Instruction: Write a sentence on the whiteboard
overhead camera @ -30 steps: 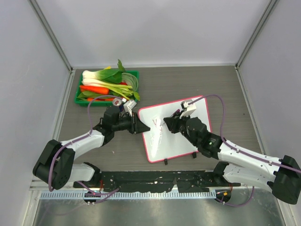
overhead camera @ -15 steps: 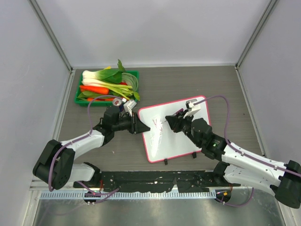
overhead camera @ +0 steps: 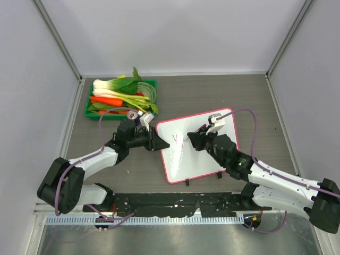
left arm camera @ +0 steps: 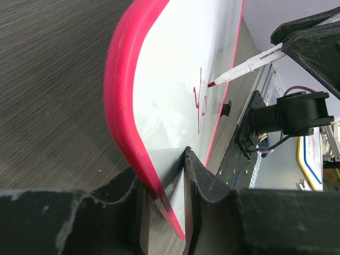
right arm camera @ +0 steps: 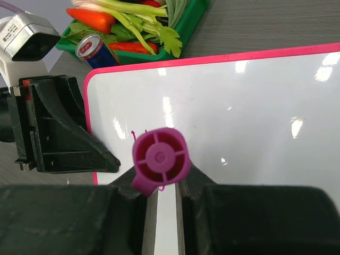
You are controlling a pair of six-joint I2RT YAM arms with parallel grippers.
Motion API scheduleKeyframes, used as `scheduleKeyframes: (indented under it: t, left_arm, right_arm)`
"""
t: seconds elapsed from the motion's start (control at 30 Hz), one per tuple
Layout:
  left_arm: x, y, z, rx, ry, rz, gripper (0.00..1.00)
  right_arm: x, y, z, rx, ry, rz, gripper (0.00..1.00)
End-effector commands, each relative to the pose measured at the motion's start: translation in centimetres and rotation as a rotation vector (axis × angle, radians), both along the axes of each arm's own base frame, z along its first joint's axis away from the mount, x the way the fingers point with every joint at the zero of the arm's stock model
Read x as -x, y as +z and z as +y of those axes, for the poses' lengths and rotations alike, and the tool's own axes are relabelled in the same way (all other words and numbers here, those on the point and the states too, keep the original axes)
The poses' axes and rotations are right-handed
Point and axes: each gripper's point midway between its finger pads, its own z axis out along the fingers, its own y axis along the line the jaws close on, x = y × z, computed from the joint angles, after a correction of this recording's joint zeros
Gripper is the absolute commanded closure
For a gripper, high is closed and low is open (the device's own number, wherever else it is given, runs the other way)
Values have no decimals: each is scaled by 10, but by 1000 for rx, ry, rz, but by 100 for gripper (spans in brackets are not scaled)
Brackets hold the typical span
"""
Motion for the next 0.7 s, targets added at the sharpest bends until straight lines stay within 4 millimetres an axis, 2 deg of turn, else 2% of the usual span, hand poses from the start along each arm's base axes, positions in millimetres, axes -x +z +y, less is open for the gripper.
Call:
scheduleKeyframes:
  t: [0.0,0.67]
  left_arm:
    - [-17,-51,31,-233,94,-54,100]
    - [-17,-51,30,-231,90,-53,100]
  right_arm:
    - [-5,1,-3,-2,-28,-21,99]
    - [10,-23,-9,5,-1,58,99]
